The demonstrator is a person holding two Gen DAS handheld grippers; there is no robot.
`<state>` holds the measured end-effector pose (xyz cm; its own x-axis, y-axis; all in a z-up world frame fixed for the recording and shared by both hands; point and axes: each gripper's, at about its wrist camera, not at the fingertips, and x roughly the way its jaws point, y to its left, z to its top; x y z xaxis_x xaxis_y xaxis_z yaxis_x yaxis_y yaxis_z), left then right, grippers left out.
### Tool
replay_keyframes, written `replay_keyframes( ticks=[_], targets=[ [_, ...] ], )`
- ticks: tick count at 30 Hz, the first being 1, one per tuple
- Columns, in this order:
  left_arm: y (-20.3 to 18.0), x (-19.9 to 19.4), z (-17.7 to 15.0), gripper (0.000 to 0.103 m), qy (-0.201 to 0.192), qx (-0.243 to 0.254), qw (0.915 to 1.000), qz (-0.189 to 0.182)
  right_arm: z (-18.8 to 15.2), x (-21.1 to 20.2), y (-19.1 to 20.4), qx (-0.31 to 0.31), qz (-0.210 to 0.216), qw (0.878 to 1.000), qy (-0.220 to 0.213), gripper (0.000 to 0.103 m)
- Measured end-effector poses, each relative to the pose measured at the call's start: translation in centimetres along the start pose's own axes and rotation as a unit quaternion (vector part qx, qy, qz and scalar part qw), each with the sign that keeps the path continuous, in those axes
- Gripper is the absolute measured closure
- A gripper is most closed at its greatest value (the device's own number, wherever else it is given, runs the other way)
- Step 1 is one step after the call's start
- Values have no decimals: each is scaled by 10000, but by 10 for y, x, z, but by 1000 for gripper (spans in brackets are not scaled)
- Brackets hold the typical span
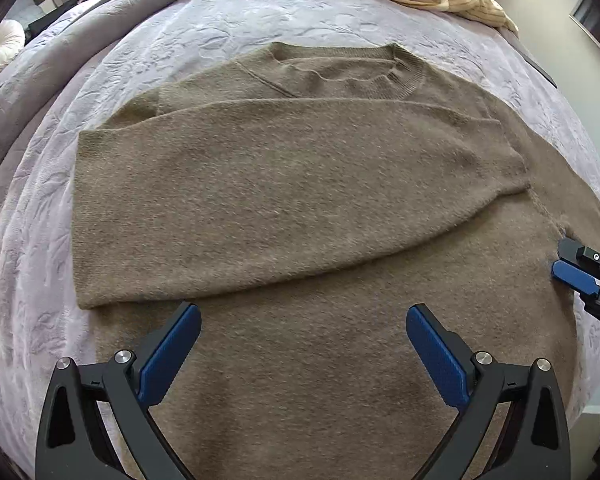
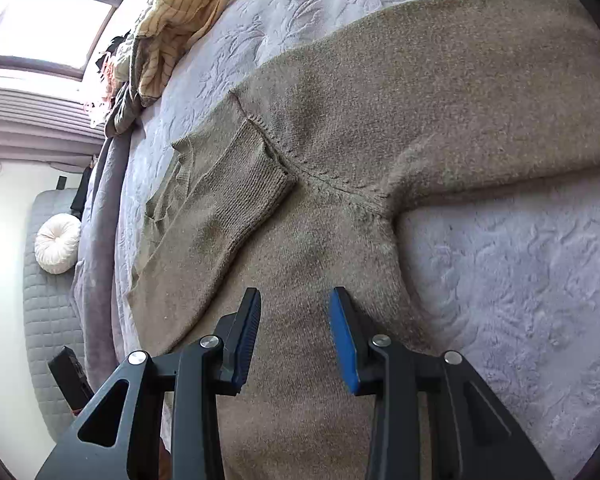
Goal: Fold small clothes
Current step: 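Grasp the other sleeve cuff with the right gripper, then fold the held sleeve across the body with the right gripper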
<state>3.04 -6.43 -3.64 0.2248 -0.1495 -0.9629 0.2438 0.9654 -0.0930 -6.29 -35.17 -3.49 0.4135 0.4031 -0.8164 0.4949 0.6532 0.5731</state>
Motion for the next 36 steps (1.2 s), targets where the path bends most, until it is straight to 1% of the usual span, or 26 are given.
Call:
replay_keyframes(
  ticks=[3,6,10,13,17,20,22,25,28,30,34,35,36],
  targets=[
    [-19,0,-5,0,27,198,9998,-79,-4,-8,-6,5,47,10000,-31,64],
    [-35,-1,-8,0,61,363,9992,-154,-7,-16,-17,158,127,9998,-61,64],
    [-52,-2,-8,0,77,528,9983,-216,-6,-29,-36,380,246,9986,-256,64],
    [-65,-1,-5,0,101,632,9976,-276,-3,-41,-55,581,173,9973,-425,64],
    [-88,2,3,0,142,753,9963,-395,4,-62,-95,1091,101,9918,-665,64],
    [-107,3,8,0,113,895,9949,-462,10,-86,-132,1596,92,9819,-1012,64],
    [-117,3,11,0,80,992,9937,-507,14,-105,-155,1925,113,9716,-1369,64],
    [-133,3,16,0,76,1073,9925,-574,23,-129,-180,2226,118,9574,-1834,64],
    [-143,4,18,0,74,1140,9916,-602,34,-144,-197,2435,165,9449,-2182,64],
    [-148,4,19,0,82,1168,9912,-609,42,-150,-205,2545,190,9390,-2304,64],
    [-154,5,19,0,84,1189,9910,-607,52,-149,-220,2923,559,9234,-2426,64],
    [-155,7,19,0,88,1178,9911,-606,53,-147,-222,3025,697,9187,-2440,68],
    [-155,8,21,0,96,1164,9913,-607,54,-145,-222,3077,767,9167,-2429,76]
  ],
)
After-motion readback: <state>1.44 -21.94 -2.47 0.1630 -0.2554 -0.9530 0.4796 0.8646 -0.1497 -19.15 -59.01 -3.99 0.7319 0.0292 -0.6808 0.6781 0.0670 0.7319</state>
